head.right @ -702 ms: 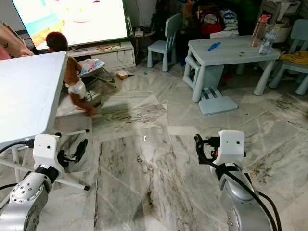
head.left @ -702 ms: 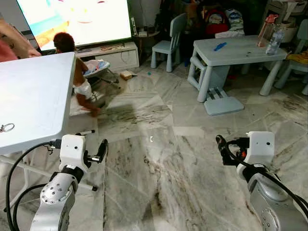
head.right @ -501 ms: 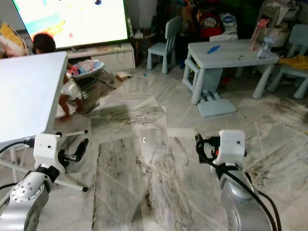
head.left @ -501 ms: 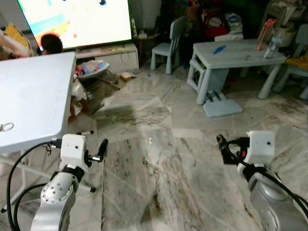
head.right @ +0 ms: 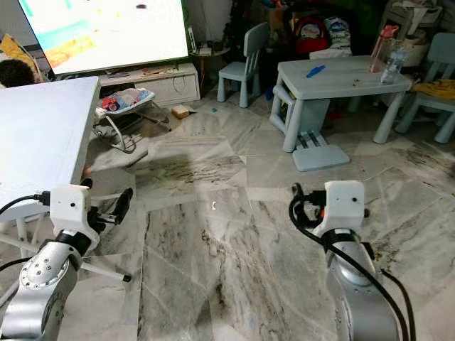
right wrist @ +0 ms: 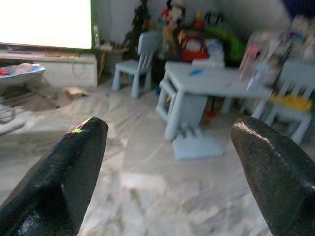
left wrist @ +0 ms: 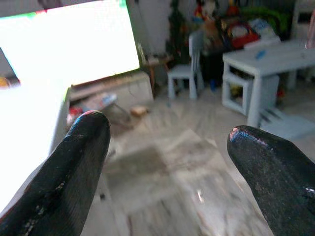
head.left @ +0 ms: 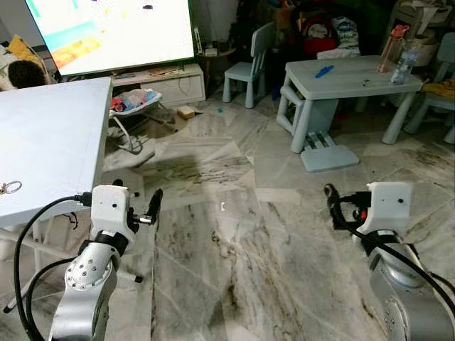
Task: Hang keys on a hook
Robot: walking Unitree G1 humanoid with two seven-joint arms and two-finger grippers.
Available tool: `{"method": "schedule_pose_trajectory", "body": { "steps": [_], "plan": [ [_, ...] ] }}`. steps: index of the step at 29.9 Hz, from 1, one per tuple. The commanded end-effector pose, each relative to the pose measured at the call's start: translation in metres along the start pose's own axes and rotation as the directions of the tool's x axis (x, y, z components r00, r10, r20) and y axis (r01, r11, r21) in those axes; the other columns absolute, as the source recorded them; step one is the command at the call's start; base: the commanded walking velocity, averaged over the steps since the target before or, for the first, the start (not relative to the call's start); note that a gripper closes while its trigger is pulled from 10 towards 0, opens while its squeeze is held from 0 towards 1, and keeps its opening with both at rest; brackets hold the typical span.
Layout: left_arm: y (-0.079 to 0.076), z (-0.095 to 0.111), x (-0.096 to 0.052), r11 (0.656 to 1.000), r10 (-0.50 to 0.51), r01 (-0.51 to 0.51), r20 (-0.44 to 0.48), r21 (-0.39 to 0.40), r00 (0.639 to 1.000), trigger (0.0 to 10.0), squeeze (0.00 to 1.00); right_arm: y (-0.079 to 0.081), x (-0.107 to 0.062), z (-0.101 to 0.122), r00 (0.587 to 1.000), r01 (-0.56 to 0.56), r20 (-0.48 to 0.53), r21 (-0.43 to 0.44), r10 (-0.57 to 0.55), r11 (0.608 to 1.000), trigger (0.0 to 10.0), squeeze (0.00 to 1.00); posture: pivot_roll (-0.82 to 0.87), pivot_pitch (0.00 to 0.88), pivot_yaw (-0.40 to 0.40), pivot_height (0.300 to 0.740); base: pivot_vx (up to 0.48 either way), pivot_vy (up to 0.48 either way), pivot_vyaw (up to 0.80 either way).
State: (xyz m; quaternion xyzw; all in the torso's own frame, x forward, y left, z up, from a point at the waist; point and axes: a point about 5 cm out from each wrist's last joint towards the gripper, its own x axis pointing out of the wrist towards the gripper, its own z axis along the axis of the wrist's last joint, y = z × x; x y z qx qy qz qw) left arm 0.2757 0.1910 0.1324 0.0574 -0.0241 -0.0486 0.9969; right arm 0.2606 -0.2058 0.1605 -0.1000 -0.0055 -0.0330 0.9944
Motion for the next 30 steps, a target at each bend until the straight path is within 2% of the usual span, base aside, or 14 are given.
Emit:
{"method": "schedule_pose_trajectory", "body": {
  "steps": [1, 3, 4, 5, 10, 12, 13, 14, 15, 22, 30],
  "plan": [
    [0.006, 0.012, 0.008, 1.000, 0.018, -0.019, 0.052, 0.017, 0.998, 10.0, 0.00, -0.002, 0.002, 0.011, 0.998, -0.003, 0.058, -0.040, 0.006, 0.999, 10.0, 0.00, -0.02, 0.000, 0.105, 0.740, 0.000, 0.000, 0.00],
    [0.011, 0.031, 0.022, 0.999, 0.033, -0.036, 0.124, 0.025, 0.992, 10.0, 0.00, -0.010, 0.009, 0.025, 0.991, 0.036, 0.130, -0.114, -0.021, 0.993, 10.0, 0.00, -0.03, 0.000, 0.123, 0.740, 0.000, 0.000, 0.00],
    [0.011, 0.031, 0.022, 0.999, 0.033, -0.036, 0.124, 0.025, 0.992, 10.0, 0.00, -0.010, 0.009, 0.025, 0.991, 0.036, 0.130, -0.114, -0.021, 0.993, 10.0, 0.00, -0.03, 0.000, 0.123, 0.740, 0.000, 0.000, 0.00],
    [0.012, 0.044, 0.029, 0.999, 0.031, -0.038, 0.174, 0.034, 0.984, 10.0, 0.00, -0.013, 0.015, 0.036, 0.981, 0.072, 0.189, -0.138, -0.046, 0.988, 10.0, 0.00, -0.03, 0.000, 0.123, 0.740, 0.000, 0.000, 0.00],
    [0.013, 0.056, 0.033, 0.999, 0.034, -0.039, 0.223, 0.017, 0.974, 10.0, 0.00, -0.013, 0.020, 0.047, 0.967, 0.122, 0.236, -0.121, -0.091, 0.985, 10.0, 0.00, -0.03, 0.000, 0.118, 0.740, 0.000, 0.000, 0.00],
    [0.014, 0.053, 0.032, 0.998, 0.054, -0.055, 0.226, -0.002, 0.973, 10.0, 0.00, -0.007, 0.021, 0.044, 0.966, 0.142, 0.229, -0.073, -0.122, 0.987, 10.0, 0.00, -0.02, 0.000, 0.118, 0.740, 0.000, 0.000, 0.00],
    [0.015, 0.050, 0.031, 0.998, 0.066, -0.064, 0.223, -0.016, 0.973, 8.2, 0.00, -0.005, 0.021, 0.042, 0.965, 0.146, 0.225, -0.051, -0.131, 0.988, 2.4, 0.00, -0.02, 0.000, 0.117, 0.740, 0.000, 0.000, 0.00],
    [0.017, 0.047, 0.030, 0.997, 0.078, -0.072, 0.220, -0.033, 0.972, 8.2, 0.00, -0.003, 0.021, 0.041, 0.965, 0.150, 0.223, -0.031, -0.139, 0.988, 2.4, 0.00, -0.02, 0.000, 0.117, 0.740, 0.000, 0.000, 0.00],
    [0.017, 0.046, 0.030, 0.997, 0.076, -0.068, 0.219, -0.045, 0.973, 0.0, 0.00, -0.003, 0.022, 0.040, 0.964, 0.156, 0.219, -0.016, -0.149, 0.988, 0.0, 0.00, -0.03, 0.000, 0.118, 0.740, 0.000, 0.000, 0.00],
    [0.017, 0.043, 0.033, 0.995, 0.078, -0.063, 0.217, -0.073, 0.973, 0.0, 0.00, 0.002, 0.027, 0.041, 0.961, 0.162, 0.223, 0.023, -0.163, 0.987, 0.0, 0.00, -0.03, 0.000, 0.113, 0.740, 0.000, 0.000, 0.00],
    [0.015, 0.043, 0.034, 0.992, 0.085, -0.061, 0.228, -0.109, 0.970, 0.0, 0.00, 0.000, 0.031, 0.046, 0.958, 0.158, 0.242, 0.005, -0.155, 0.987, 0.0, 0.00, -0.04, 0.000, 0.101, 0.740, 0.000, 0.000, 0.00]
  ]
}}
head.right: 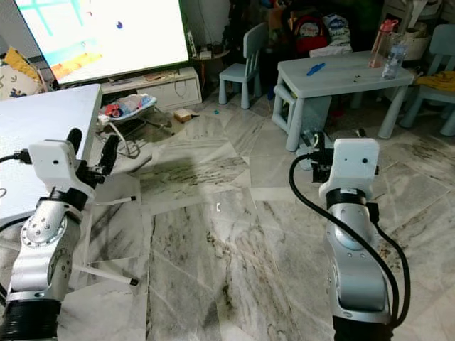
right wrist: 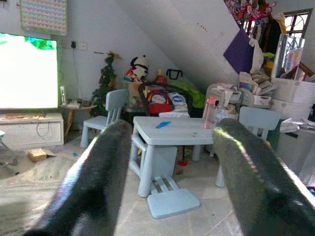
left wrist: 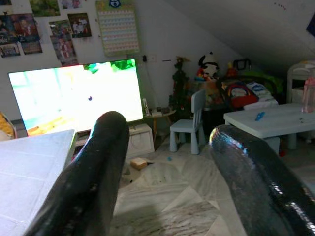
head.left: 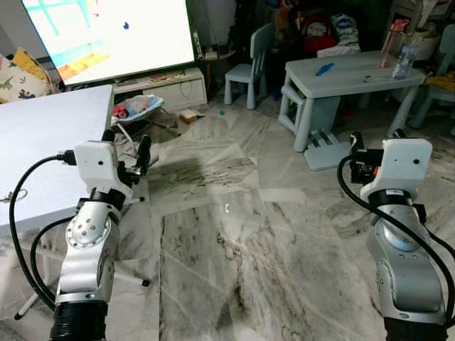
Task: Hang keys on a hook
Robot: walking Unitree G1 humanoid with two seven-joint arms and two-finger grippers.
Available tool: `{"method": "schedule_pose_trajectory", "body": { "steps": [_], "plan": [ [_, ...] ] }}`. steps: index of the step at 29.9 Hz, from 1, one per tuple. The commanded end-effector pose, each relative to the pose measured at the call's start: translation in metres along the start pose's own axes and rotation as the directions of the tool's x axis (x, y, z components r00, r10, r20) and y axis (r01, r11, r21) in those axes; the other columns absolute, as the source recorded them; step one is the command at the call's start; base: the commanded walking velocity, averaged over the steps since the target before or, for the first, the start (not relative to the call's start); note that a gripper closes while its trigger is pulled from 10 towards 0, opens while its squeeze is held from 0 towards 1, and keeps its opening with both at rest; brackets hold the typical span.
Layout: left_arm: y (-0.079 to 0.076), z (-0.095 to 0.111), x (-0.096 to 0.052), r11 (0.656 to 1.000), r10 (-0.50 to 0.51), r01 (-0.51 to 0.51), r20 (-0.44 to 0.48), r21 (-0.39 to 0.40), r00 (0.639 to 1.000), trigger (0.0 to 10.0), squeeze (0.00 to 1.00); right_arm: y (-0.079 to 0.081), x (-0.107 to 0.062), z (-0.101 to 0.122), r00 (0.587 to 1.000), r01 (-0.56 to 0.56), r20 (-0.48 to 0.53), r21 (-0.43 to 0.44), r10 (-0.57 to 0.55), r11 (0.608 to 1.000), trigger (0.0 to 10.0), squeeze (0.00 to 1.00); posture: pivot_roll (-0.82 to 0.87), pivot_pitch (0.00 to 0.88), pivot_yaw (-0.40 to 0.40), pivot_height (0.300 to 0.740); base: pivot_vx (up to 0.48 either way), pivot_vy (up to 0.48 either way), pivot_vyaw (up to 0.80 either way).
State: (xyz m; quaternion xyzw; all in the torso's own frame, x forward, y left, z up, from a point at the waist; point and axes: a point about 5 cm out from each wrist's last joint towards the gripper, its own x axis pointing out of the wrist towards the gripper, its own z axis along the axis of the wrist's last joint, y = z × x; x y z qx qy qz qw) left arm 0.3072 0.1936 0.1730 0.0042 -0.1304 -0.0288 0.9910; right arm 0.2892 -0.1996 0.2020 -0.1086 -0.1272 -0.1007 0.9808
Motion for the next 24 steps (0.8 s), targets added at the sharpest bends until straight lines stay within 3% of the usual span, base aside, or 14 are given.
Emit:
{"method": "schedule_pose_trajectory", "body": {
  "steps": [1, 9, 10, 11, 12, 13, 14, 16, 19, 24],
  "plan": [
    [0.004, 0.004, 0.003, 1.000, 0.018, -0.018, 0.021, -0.012, 1.000, 0.0, 0.00, 0.001, 0.004, 0.004, 1.000, -0.003, 0.017, 0.002, 0.003, 1.000, 0.0, 0.00, -0.04, 0.000, 0.101, 0.740, 0.000, 0.000, 0.00],
    [0.001, 0.001, 0.003, 1.000, 0.021, -0.021, 0.006, -0.008, 1.000, 0.0, 0.00, 0.002, 0.001, 0.004, 1.000, -0.016, 0.003, -0.004, 0.016, 1.000, 0.0, 0.00, -0.05, 0.000, 0.093, 0.740, 0.000, 0.000, 0.00],
    [0.002, -0.002, 0.002, 1.000, 0.029, -0.029, -0.013, -0.007, 1.000, 10.0, 0.00, 0.002, 0.000, 0.003, 1.000, -0.018, -0.008, -0.012, 0.017, 1.000, 3.4, 0.00, -0.05, 0.000, 0.094, 0.740, 0.000, 0.000, 0.00],
    [0.002, -0.002, 0.002, 1.000, 0.029, -0.029, -0.013, -0.007, 1.000, 10.0, 0.00, 0.002, 0.000, 0.003, 1.000, -0.018, -0.008, -0.012, 0.017, 1.000, 3.4, 0.00, -0.05, 0.000, 0.094, 0.740, 0.000, 0.000, 0.00],
    [0.001, -0.003, 0.001, 0.999, 0.022, -0.023, -0.021, -0.036, 1.000, 10.0, 0.87, 0.001, -0.001, 0.002, 1.000, -0.013, -0.022, 0.003, 0.013, 1.000, 10.0, 0.71, -0.05, 0.000, 0.093, 0.740, 0.000, 0.000, 0.00],
    [0.001, -0.003, 0.001, 0.999, 0.022, -0.023, -0.021, -0.036, 1.000, 10.0, 0.87, 0.001, -0.001, 0.002, 1.000, -0.013, -0.022, 0.003, 0.013, 1.000, 10.0, 0.71, -0.05, 0.000, 0.093, 0.740, 0.000, 0.000, 0.00],
    [0.000, -0.005, 0.000, 0.998, 0.015, -0.017, -0.030, -0.056, 0.999, 10.0, 1.00, 0.002, -0.002, 0.003, 0.999, -0.021, -0.023, 0.028, 0.021, 0.999, 10.0, 1.00, -0.05, 0.000, 0.091, 0.740, 0.000, 0.000, 0.00],
    [0.000, -0.007, -0.001, 0.998, 0.015, -0.018, -0.046, -0.062, 0.999, 10.0, 1.00, 0.003, -0.003, 0.003, 0.999, -0.031, -0.028, 0.031, 0.032, 0.999, 10.0, 1.00, -0.05, 0.000, 0.090, 0.740, 0.000, 0.000, 0.00],
    [0.005, -0.015, -0.004, 0.998, 0.063, -0.064, -0.102, -0.012, 0.993, 10.0, 1.00, 0.006, -0.006, 0.001, 0.997, -0.046, -0.052, 0.034, 0.048, 0.998, 10.0, 1.00, -0.04, 0.000, 0.082, 0.740, 0.000, 0.000, 0.00],
    [0.009, -0.027, -0.021, 0.998, 0.062, -0.060, -0.192, 0.020, 0.979, 10.0, 1.00, 0.012, -0.020, -0.012, 0.984, -0.083, -0.149, 0.110, 0.099, 0.990, 10.0, 1.00, -0.02, 0.000, 0.060, 0.740, 0.000, 0.000, 0.00]
  ]
}}
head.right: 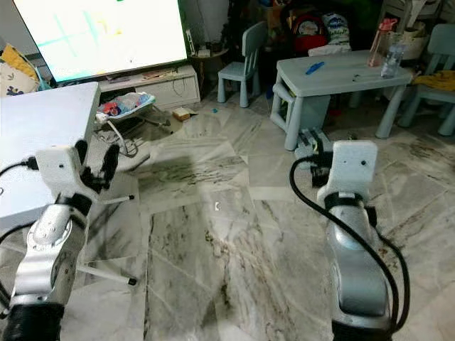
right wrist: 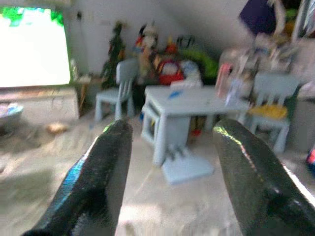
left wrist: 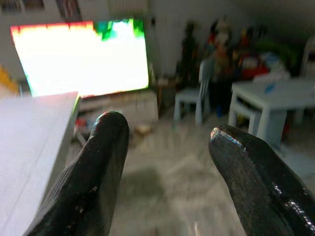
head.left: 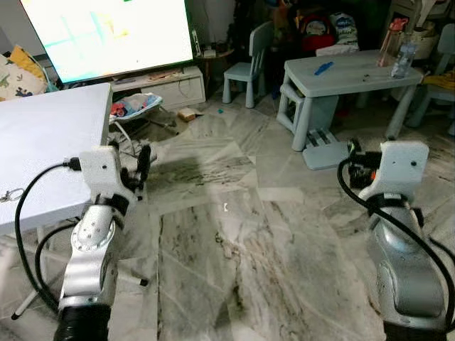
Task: Hang keys on a hook
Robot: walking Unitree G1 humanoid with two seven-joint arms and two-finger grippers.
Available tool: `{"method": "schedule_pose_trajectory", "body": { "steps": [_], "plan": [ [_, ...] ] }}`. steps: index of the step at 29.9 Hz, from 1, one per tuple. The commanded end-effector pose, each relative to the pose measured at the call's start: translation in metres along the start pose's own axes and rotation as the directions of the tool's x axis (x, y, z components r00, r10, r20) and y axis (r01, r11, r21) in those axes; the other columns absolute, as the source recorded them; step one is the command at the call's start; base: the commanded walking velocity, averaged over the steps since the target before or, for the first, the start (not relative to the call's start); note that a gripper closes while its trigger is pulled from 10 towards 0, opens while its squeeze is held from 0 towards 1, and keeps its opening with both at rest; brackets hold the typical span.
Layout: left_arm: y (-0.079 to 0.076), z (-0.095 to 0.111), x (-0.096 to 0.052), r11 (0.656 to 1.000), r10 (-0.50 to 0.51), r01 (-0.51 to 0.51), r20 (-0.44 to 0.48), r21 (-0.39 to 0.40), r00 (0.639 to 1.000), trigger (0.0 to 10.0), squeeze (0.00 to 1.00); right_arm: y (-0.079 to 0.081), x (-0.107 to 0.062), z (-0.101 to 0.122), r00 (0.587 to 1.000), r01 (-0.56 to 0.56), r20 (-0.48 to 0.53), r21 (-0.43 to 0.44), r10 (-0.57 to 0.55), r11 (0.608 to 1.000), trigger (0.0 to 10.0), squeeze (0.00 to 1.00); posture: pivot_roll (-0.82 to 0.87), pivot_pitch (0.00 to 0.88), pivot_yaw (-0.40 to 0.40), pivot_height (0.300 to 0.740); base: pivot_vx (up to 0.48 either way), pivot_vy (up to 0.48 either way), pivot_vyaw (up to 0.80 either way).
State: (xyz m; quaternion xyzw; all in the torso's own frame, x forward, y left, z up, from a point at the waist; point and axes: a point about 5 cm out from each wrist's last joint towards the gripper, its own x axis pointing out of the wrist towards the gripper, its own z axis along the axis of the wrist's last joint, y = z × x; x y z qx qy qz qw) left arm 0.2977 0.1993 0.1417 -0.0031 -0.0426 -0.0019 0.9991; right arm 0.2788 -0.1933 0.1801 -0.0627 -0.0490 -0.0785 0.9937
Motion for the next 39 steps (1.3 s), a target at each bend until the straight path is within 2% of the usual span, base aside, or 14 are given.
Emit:
{"method": "schedule_pose_trajectory", "body": {
  "steps": [1, 6, 8, 9, 14, 15, 18, 23, 30, 31, 32, 33, 37, 39],
  "plan": [
    [0.006, -0.001, -0.006, 0.999, 0.014, -0.014, -0.025, 0.030, 1.000, 10.0, 1.00, 0.006, -0.005, 0.003, 0.998, -0.057, 0.001, 0.021, 0.057, 0.998, 10.0, 1.00, -0.02, 0.000, 0.059, 0.740, 0.000, 0.000, 0.00],
    [0.010, -0.009, -0.021, 1.000, 0.009, -0.008, -0.063, 0.015, 0.998, 10.0, 1.00, 0.012, -0.008, 0.000, 0.995, -0.095, -0.041, 0.007, 0.095, 0.995, 10.0, 1.00, -0.01, 0.000, 0.051, 0.740, 0.000, 0.000, 0.00],
    [0.010, -0.010, -0.024, 1.000, 0.008, -0.007, -0.068, 0.015, 0.998, 10.0, 1.00, 0.013, -0.008, 0.002, 0.994, -0.105, -0.023, 0.007, 0.105, 0.994, 10.0, 1.00, -0.01, 0.000, 0.050, 0.740, 0.000, 0.000, 0.00],
    [0.009, -0.011, -0.027, 1.000, 0.001, 0.000, -0.074, 0.010, 0.997, 10.0, 1.00, 0.013, -0.008, 0.003, 0.996, -0.092, -0.014, -0.020, 0.091, 0.996, 10.0, 1.00, -0.01, 0.000, 0.048, 0.740, 0.000, 0.000, 0.00],
    [0.005, -0.010, -0.029, 1.000, -0.009, 0.009, -0.071, -0.001, 0.997, 10.0, 1.00, 0.009, -0.008, 0.005, 0.996, -0.085, -0.017, -0.065, 0.084, 0.994, 10.0, 1.00, -0.01, 0.000, 0.040, 0.740, 0.000, 0.000, 0.00],
    [0.003, -0.009, -0.029, 1.000, -0.015, 0.015, -0.069, -0.006, 0.998, 10.0, 1.00, 0.009, -0.009, 0.004, 0.994, -0.107, -0.036, -0.036, 0.105, 0.994, 10.0, 1.00, -0.02, 0.000, 0.038, 0.740, 0.000, 0.000, 0.00],
    [0.001, -0.009, -0.029, 1.000, -0.020, 0.019, -0.073, -0.016, 0.997, 10.0, 1.00, 0.008, -0.012, 0.002, 0.993, -0.106, -0.046, -0.023, 0.105, 0.994, 10.0, 1.00, -0.02, 0.000, 0.041, 0.740, 0.000, 0.000, 0.00],
    [-0.002, -0.011, -0.031, 0.998, -0.037, 0.032, -0.093, -0.050, 0.995, 10.0, 1.00, 0.006, -0.015, 0.002, 0.995, -0.083, -0.049, -0.027, 0.082, 0.996, 10.0, 1.00, -0.03, 0.000, 0.046, 0.740, 0.000, 0.000, 0.00],
    [0.001, -0.010, -0.030, 0.999, 0.014, -0.017, -0.098, -0.031, 0.995, 10.0, 1.00, 0.010, -0.019, 0.001, 0.992, -0.113, -0.058, 0.008, 0.114, 0.994, 10.0, 1.00, -0.03, 0.000, 0.049, 0.740, 0.000, 0.000, 0.00],
    [0.002, -0.014, -0.031, 0.999, 0.037, -0.039, -0.143, -0.011, 0.989, 10.0, 1.00, 0.011, -0.021, 0.000, 0.990, -0.126, -0.063, 0.042, 0.129, 0.991, 10.0, 0.00, -0.03, 0.000, 0.049, 0.740, 0.000, 0.000, 0.00],
    [0.002, -0.015, -0.031, 0.999, 0.040, -0.042, -0.155, -0.008, 0.987, 10.0, 0.84, 0.011, -0.022, 0.000, 0.990, -0.126, -0.063, 0.046, 0.129, 0.991, 10.0, 0.00, -0.02, 0.000, 0.048, 0.740, 0.000, 0.000, 0.00],
    [0.000, -0.017, -0.031, 1.000, 0.022, -0.024, -0.166, -0.014, 0.986, 10.0, 0.00, 0.010, -0.022, -0.001, 0.991, -0.115, -0.063, 0.059, 0.119, 0.992, 10.0, 0.00, -0.02, 0.000, 0.048, 0.740, 0.000, 0.000, 0.00],
    [-0.001, -0.017, -0.032, 1.000, 0.010, -0.013, -0.168, -0.017, 0.986, 10.0, 0.00, 0.008, -0.022, -0.001, 0.992, -0.104, -0.066, 0.081, 0.109, 0.991, 10.0, 0.00, -0.02, 0.000, 0.046, 0.740, 0.000, 0.236, 0.00],
    [-0.001, -0.016, -0.031, 1.000, 0.004, -0.006, -0.163, -0.012, 0.987, 10.0, 0.00, 0.007, -0.019, -0.002, 0.992, -0.094, -0.074, 0.044, 0.097, 0.995, 10.0, 0.00, -0.02, 0.000, 0.045, 0.740, 0.000, 0.476, 0.00]
  ]
}}
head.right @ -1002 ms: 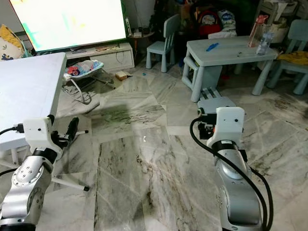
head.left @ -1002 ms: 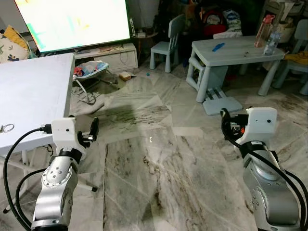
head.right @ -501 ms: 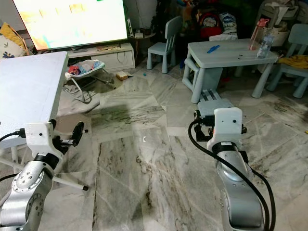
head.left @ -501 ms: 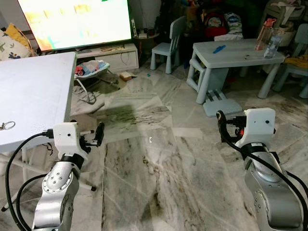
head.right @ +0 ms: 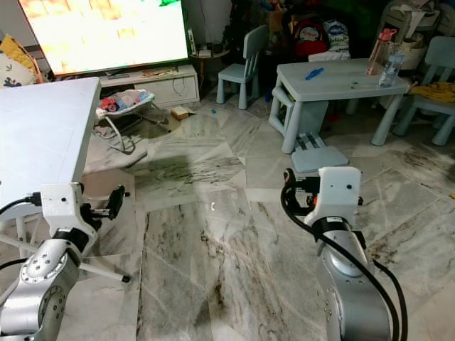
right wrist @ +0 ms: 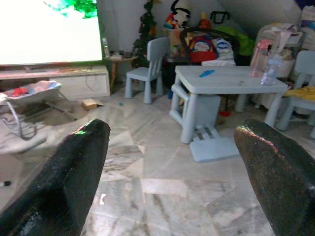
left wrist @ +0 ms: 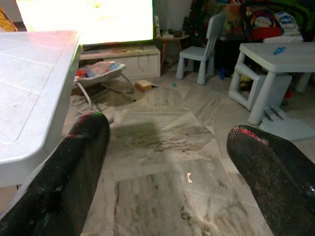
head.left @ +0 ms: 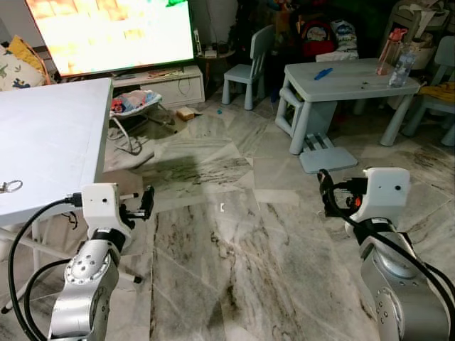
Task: Hang keys on a hook
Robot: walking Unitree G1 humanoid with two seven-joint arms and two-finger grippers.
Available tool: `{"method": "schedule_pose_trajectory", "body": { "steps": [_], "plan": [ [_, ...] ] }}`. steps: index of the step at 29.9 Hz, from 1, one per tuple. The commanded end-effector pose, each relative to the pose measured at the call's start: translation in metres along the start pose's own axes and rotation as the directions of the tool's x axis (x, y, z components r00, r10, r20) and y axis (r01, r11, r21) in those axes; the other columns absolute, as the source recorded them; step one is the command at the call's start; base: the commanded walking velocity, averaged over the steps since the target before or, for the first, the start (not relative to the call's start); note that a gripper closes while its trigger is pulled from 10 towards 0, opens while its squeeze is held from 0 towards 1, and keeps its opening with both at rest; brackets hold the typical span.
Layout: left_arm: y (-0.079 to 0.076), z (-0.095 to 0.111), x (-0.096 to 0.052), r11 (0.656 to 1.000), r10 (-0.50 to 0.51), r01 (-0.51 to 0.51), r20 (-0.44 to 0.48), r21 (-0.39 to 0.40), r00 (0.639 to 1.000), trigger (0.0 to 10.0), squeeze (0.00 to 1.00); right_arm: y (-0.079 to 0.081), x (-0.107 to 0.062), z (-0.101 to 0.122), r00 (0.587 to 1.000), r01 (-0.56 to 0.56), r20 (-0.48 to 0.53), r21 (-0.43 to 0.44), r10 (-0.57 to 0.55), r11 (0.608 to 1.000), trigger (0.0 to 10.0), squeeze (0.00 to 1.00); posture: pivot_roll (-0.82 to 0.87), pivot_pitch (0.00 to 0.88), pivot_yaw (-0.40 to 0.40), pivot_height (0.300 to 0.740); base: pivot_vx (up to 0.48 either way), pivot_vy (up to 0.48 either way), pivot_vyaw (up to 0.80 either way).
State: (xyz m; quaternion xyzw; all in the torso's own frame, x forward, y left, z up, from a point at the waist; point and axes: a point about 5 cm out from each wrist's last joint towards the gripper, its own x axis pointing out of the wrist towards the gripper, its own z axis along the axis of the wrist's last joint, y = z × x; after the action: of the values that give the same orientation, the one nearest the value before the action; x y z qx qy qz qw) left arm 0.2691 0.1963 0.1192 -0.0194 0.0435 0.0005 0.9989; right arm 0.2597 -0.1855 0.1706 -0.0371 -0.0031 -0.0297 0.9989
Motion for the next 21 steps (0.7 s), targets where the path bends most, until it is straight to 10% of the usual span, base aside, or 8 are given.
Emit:
{"method": "schedule_pose_trajectory", "body": {
  "steps": [1, 12, 21],
  "plan": [
    [0.001, 0.004, -0.001, 1.000, 0.000, 0.000, 0.009, 0.022, 1.000, 10.0, 0.00, 0.001, 0.002, 0.005, 1.000, 0.012, 0.012, -0.024, -0.012, 1.000, 10.0, 0.00, -0.02, 0.000, 0.047, 0.740, 0.000, 0.476, 0.00],
    [0.001, 0.008, 0.003, 0.999, 0.001, -0.001, 0.009, 0.040, 1.000, 10.0, 0.00, 0.011, 0.003, 0.009, 0.998, -0.030, 0.041, -0.131, 0.036, 0.991, 10.0, 0.00, -0.02, 0.000, 0.061, 0.740, 0.000, 0.476, 0.00],
    [-0.002, 0.010, 0.005, 0.998, -0.003, 0.002, 0.015, 0.071, 1.000, 10.0, 0.00, 0.005, 0.004, 0.003, 1.000, -0.012, -0.009, -0.023, 0.011, 1.000, 10.0, 0.00, -0.01, 0.000, 0.068, 0.740, 0.000, 0.369, 0.00]
  ]
}}
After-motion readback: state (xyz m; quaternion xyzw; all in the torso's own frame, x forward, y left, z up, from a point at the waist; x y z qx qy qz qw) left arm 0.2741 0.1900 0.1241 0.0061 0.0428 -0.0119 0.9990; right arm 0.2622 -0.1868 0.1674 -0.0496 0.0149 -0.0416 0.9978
